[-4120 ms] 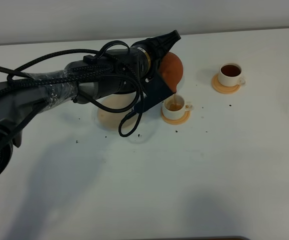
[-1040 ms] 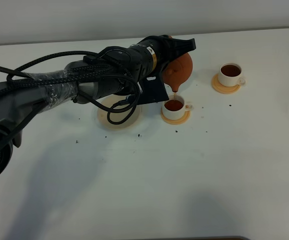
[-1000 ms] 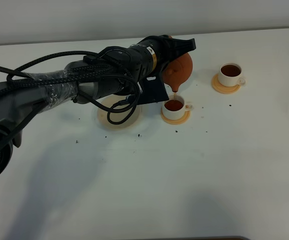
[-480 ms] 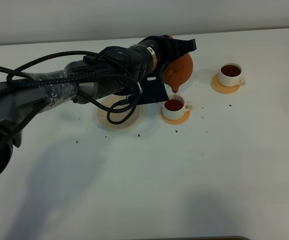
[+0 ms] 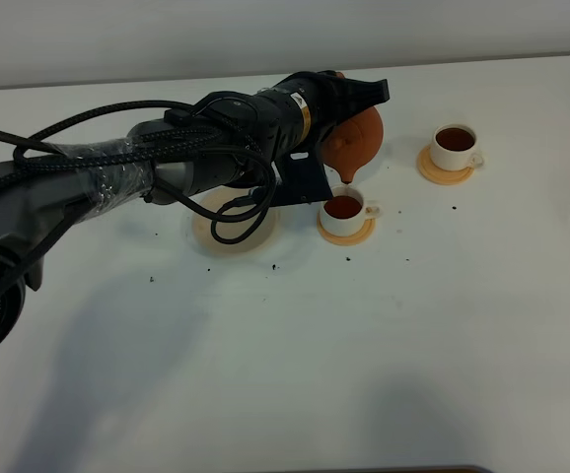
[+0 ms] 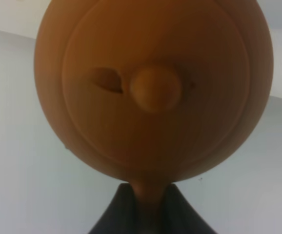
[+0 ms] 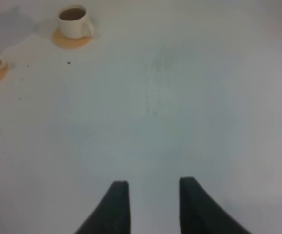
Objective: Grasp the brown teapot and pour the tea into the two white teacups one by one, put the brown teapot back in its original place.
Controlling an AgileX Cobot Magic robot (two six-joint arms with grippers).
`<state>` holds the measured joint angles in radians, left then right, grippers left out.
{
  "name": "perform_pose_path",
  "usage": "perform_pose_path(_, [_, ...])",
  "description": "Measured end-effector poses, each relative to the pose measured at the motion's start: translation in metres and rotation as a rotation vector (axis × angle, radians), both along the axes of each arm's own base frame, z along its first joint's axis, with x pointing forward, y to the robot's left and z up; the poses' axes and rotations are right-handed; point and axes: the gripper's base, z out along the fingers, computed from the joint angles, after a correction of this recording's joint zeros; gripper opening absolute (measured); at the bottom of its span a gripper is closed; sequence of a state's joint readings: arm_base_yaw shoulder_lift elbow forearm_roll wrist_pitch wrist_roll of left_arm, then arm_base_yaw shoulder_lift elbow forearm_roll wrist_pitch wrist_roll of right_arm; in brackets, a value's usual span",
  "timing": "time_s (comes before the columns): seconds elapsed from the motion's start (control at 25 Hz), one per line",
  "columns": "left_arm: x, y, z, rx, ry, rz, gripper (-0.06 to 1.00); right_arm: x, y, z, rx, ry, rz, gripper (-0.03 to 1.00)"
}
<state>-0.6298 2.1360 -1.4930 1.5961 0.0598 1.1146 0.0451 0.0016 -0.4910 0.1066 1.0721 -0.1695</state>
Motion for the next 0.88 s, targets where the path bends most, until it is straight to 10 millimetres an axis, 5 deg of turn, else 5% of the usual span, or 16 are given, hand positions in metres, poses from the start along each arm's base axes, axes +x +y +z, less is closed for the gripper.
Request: perform_pose_path(0.88, [-0.0012, -0.0021, -0.0003, 0.06, -0.025, -0.07, 0.11, 0.0, 0.0, 0.0, 0.0, 0.0, 0.0, 0.24])
